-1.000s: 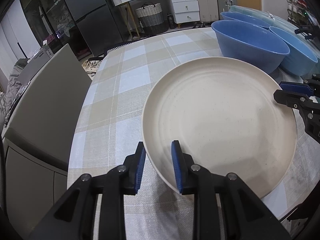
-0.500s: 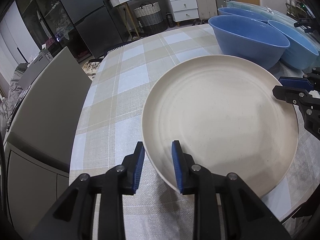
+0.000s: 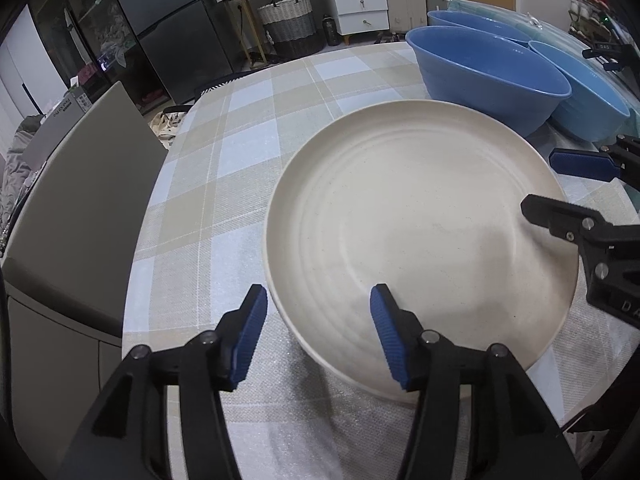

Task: Organize plates and bowls
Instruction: 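Lower the plate onto the stack and open both grippers, then move both tools to the rim of the large blue bowl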

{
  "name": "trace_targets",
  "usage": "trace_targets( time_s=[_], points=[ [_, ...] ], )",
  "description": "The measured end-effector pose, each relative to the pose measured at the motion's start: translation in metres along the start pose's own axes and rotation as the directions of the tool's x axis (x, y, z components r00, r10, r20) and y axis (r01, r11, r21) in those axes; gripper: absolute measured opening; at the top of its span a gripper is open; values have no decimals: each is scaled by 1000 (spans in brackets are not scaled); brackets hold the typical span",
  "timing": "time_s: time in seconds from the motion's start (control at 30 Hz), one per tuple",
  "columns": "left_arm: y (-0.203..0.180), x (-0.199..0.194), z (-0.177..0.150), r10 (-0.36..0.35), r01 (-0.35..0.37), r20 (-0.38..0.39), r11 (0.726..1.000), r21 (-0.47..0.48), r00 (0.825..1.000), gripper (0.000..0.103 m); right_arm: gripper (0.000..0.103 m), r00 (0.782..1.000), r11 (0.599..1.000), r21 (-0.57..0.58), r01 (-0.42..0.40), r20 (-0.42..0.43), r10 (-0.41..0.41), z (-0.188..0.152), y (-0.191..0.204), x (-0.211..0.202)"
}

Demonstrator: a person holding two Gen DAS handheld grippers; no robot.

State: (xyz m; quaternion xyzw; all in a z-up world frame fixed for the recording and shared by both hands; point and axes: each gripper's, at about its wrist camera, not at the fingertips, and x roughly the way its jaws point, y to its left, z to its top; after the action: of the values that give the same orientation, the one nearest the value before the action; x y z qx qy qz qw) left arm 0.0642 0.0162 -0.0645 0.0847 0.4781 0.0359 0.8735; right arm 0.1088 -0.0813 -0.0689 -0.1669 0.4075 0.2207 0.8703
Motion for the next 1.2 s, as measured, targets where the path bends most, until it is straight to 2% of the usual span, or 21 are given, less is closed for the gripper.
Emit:
trace_targets(
  time_s=[0.07,0.1,0.17,0.23,0.33,0.47,0.6,0.87,1.2],
  points=[
    [2,-2,1,-25,25,1,1000,-15,1000,56,67,1000,1000,6,-10,8,10,1,0,-2],
    [3,-3,2,-35,35,3,999,-24,999,59,78,1000,1000,10,-13,14,13,2,-1,-4],
    [7,-5,3,-52,52,8,998,-44,999,68,83,999,1000,10,-14,33,13,4,-1,-9],
    [12,-9,5,-66,67,24,995,-77,998,96,89,999,1000,7,-14,43,13,7,-1,-13],
    [18,-16,8,-62,68,54,991,-114,997,100,101,998,1000,6,-3,63,2,10,-2,-20],
    [24,-24,14,-65,76,77,987,-144,995,103,102,995,1000,1,-17,102,17,14,-5,-34],
    [27,-34,24,-99,116,107,978,-173,989,103,102,990,999,9,-31,135,29,17,-8,-46],
    [25,-52,46,-125,153,159,972,-180,979,103,102,980,997,56,-46,195,34,30,-33,-78],
    [19,-85,92,-167,214,268,964,-155,949,103,102,964,991,135,-1,263,-34,54,-82,-126]
  ],
)
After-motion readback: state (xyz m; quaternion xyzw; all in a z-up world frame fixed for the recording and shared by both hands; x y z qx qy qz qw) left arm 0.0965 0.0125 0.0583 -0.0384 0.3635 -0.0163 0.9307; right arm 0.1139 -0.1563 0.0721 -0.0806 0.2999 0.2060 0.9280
